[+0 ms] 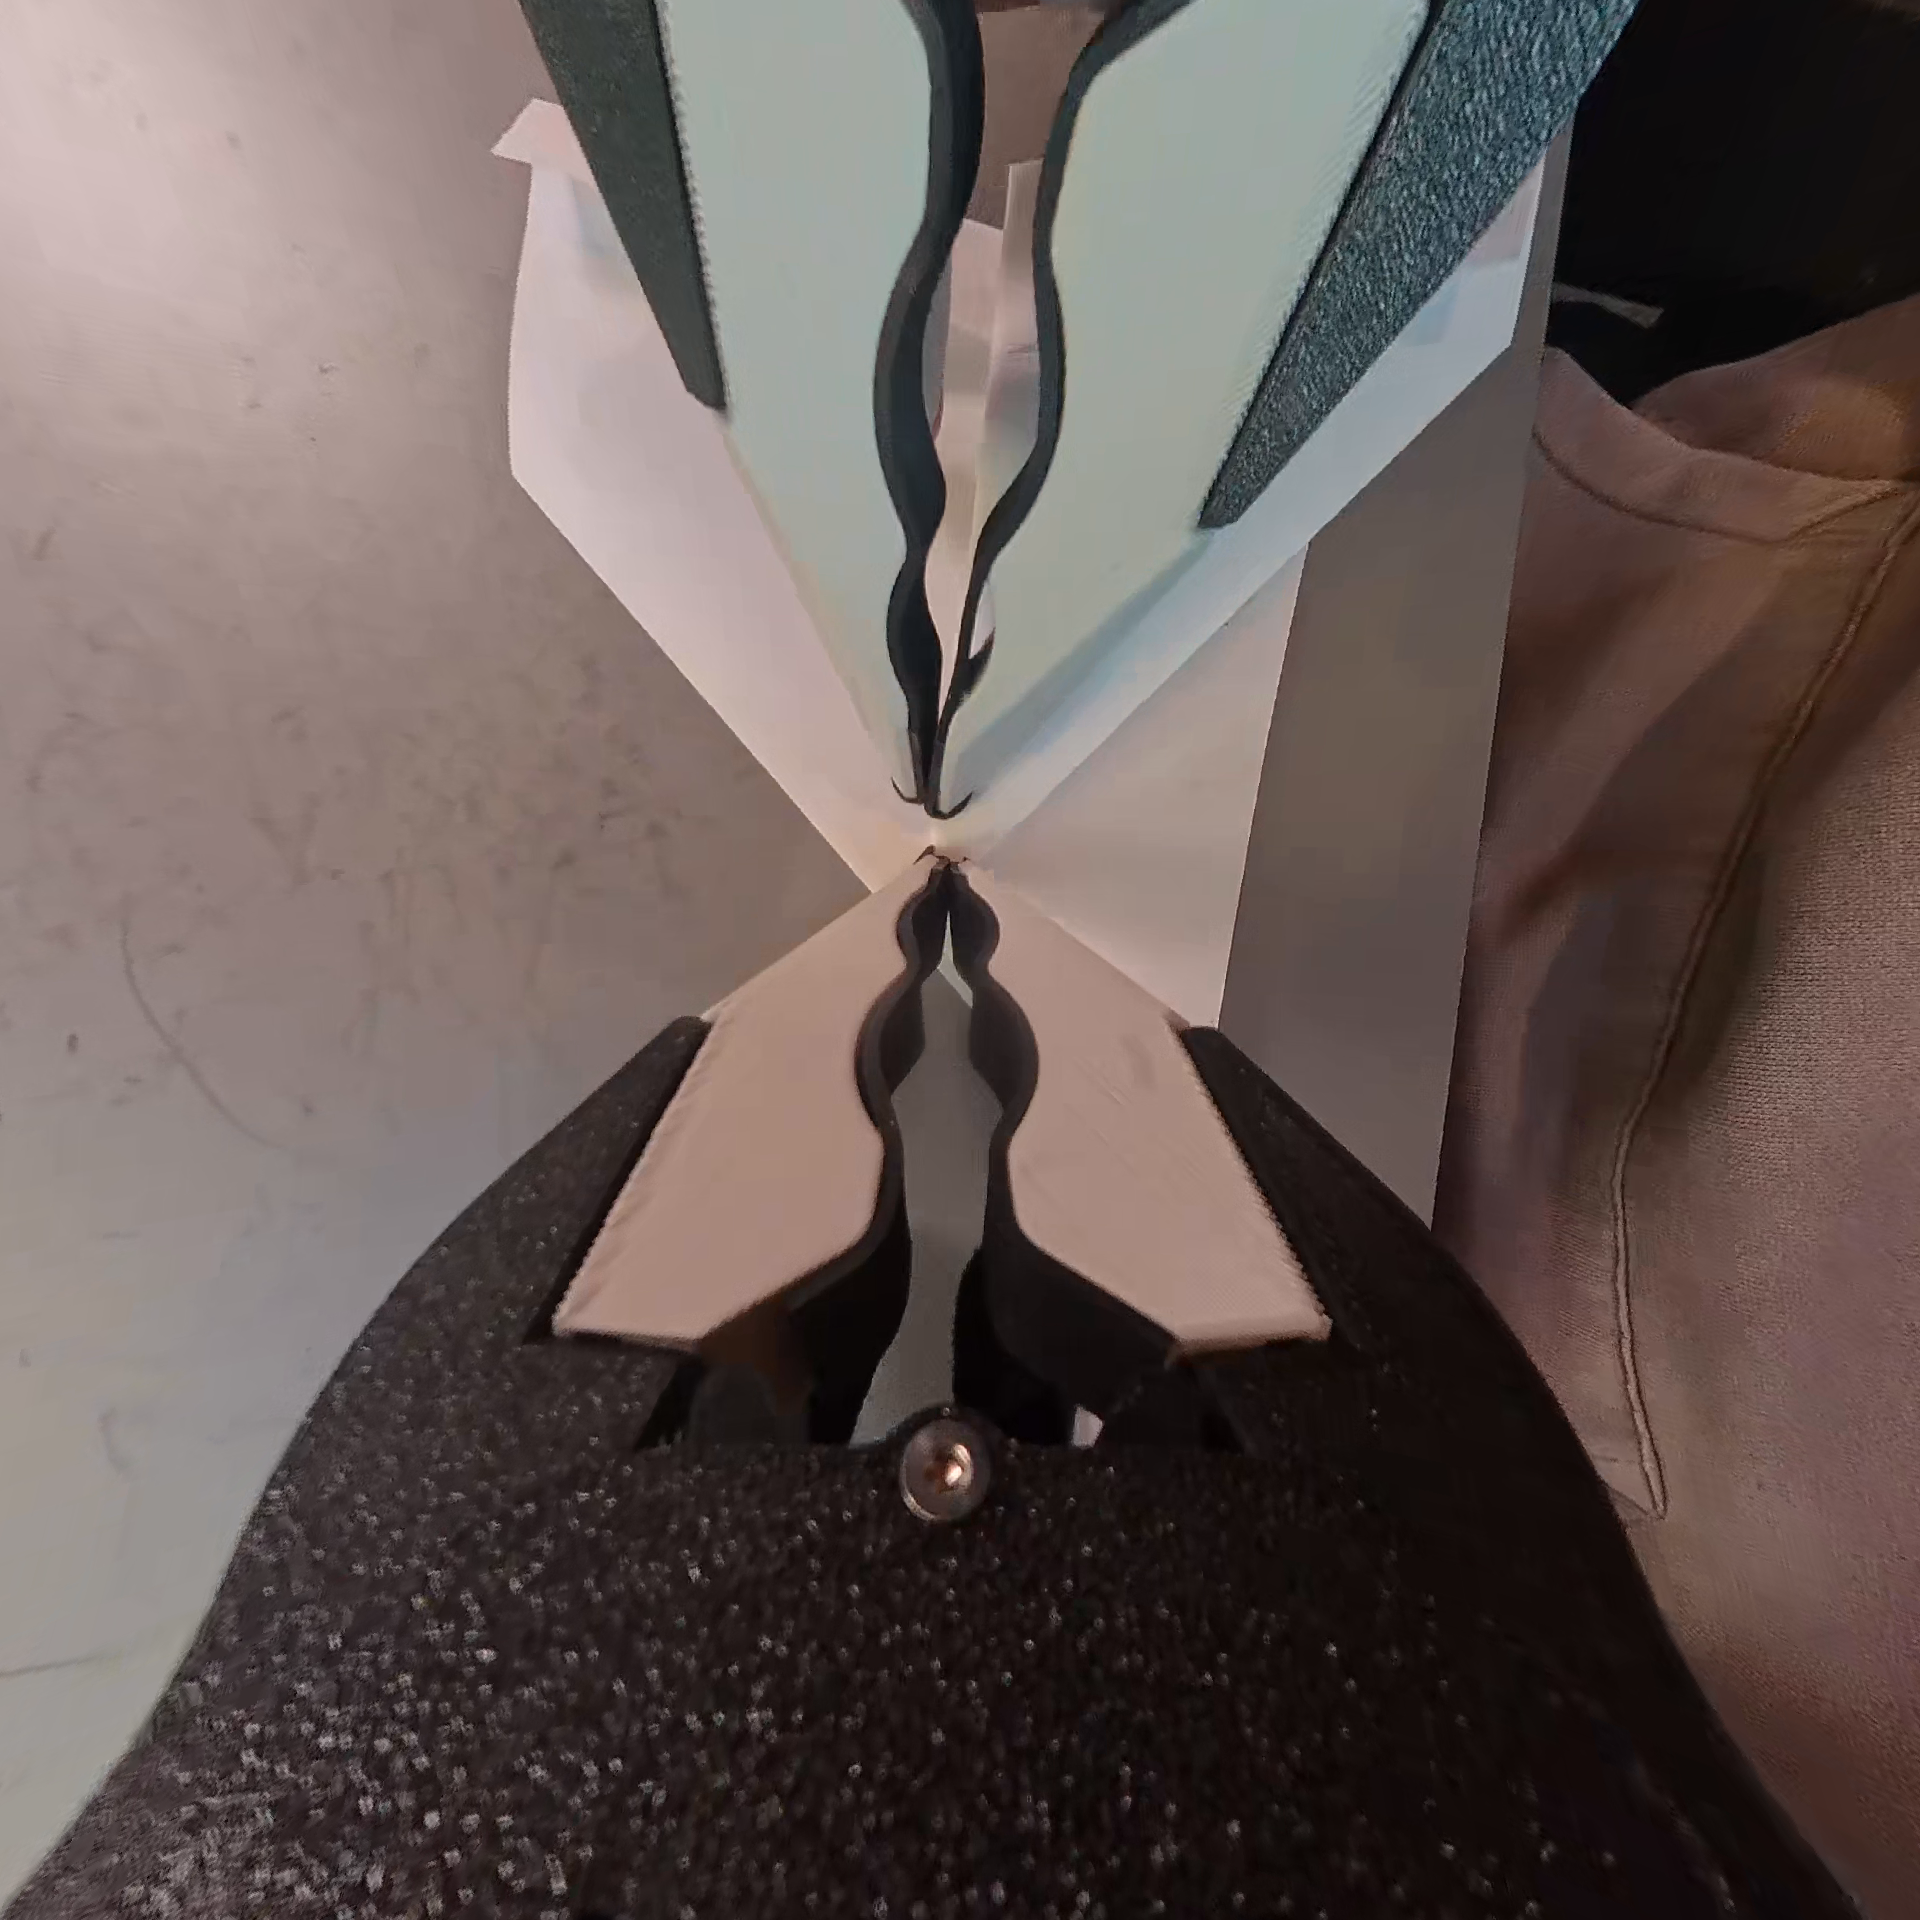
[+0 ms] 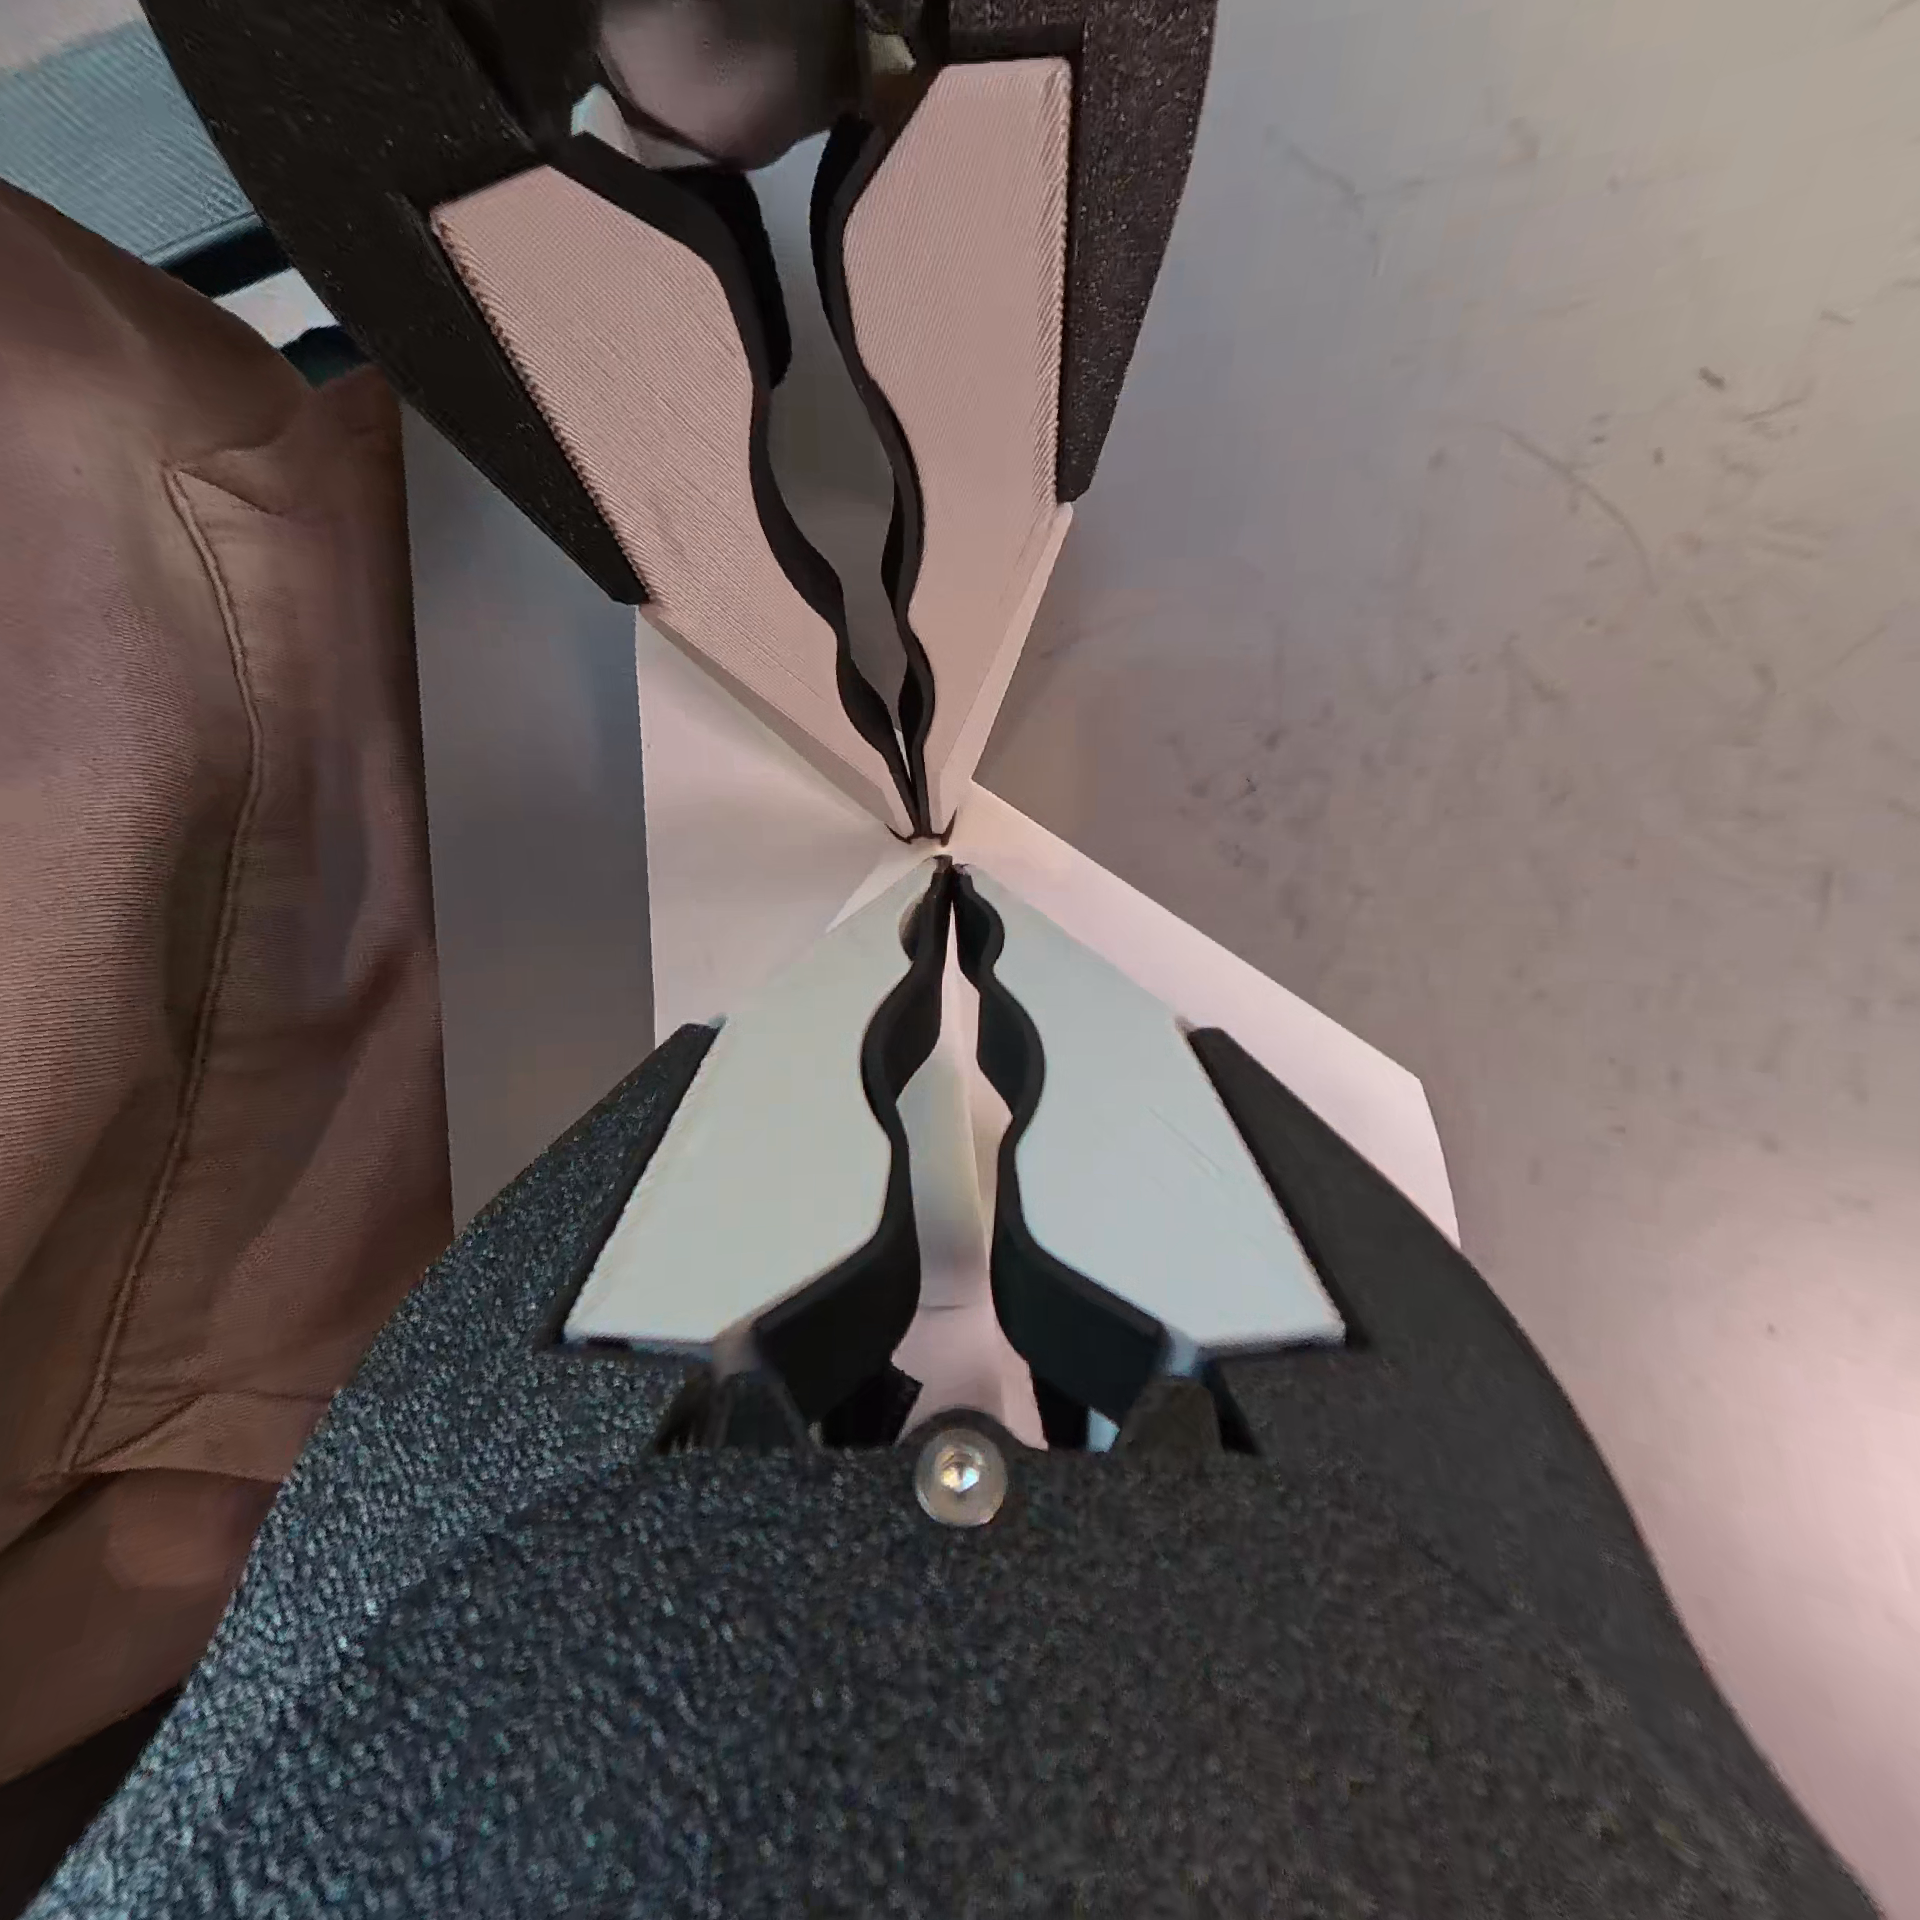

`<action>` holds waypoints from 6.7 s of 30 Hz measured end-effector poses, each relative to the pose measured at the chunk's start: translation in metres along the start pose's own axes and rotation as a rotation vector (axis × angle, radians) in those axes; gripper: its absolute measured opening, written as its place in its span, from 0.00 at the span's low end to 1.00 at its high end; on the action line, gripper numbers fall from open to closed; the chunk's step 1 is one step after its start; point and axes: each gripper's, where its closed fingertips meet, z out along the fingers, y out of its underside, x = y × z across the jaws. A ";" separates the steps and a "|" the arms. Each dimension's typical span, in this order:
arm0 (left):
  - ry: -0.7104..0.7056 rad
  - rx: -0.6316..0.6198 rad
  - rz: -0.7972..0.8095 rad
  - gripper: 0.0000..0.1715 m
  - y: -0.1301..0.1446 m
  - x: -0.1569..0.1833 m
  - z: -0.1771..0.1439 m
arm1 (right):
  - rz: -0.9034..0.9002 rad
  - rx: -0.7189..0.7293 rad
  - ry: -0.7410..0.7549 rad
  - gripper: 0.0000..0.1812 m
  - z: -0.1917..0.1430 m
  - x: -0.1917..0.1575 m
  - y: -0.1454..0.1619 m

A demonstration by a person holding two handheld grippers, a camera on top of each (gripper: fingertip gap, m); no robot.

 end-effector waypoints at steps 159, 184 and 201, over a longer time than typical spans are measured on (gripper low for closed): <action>-0.036 0.082 0.002 0.00 -0.022 0.022 0.017 | 0.168 -0.066 0.115 0.11 -0.053 -0.041 0.065; -0.156 0.068 -0.072 0.30 -0.003 0.019 0.002 | 0.065 0.073 0.309 0.16 -0.049 -0.068 0.089; -0.227 0.191 0.032 0.11 -0.014 0.086 0.019 | 1.213 0.883 -0.203 0.31 -0.048 -0.140 0.096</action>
